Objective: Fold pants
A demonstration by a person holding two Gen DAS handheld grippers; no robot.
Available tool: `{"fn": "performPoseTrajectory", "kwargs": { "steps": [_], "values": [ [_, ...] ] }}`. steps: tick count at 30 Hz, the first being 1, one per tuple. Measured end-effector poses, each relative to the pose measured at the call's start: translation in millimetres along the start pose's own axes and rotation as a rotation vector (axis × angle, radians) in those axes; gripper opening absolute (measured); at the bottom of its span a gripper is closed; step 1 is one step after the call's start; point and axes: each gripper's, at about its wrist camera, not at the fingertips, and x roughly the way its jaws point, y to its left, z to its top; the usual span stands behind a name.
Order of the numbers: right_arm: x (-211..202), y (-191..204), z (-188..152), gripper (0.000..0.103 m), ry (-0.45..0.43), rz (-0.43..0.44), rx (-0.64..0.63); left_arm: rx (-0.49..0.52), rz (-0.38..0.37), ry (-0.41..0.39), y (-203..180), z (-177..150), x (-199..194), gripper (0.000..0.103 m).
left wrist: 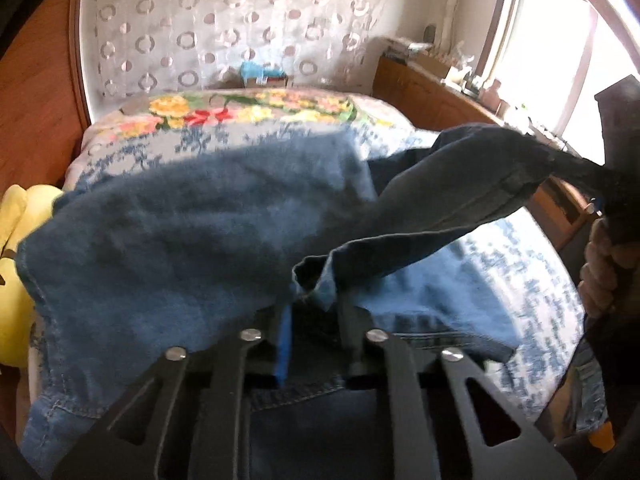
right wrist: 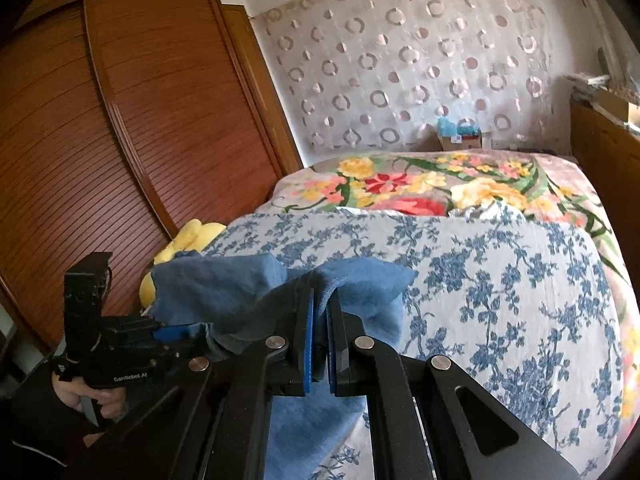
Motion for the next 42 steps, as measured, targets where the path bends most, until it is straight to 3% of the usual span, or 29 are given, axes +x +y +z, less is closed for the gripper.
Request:
{"fn": "performPoseTrajectory", "kwargs": {
  "steps": [15, 23, 31, 42],
  "values": [
    [-10.3, 41.6, 52.9, 0.005, -0.124, 0.045, -0.198, 0.016, 0.018, -0.241, -8.1, 4.0, -124.1, 0.012],
    [18.7, 74.4, 79.6, 0.005, -0.118, 0.131, -0.289, -0.014, 0.058, -0.298, 6.4, -11.2, -163.5, 0.010],
    [103.9, 96.2, 98.8, 0.005, 0.033, 0.197, -0.361, -0.102, 0.130, -0.247, 44.5, -46.1, -158.8, 0.010],
    [215.6, 128.1, 104.3, 0.005, 0.234, 0.209, -0.417, -0.207, 0.146, -0.108, 88.6, -82.0, -120.4, 0.010]
  ]
}}
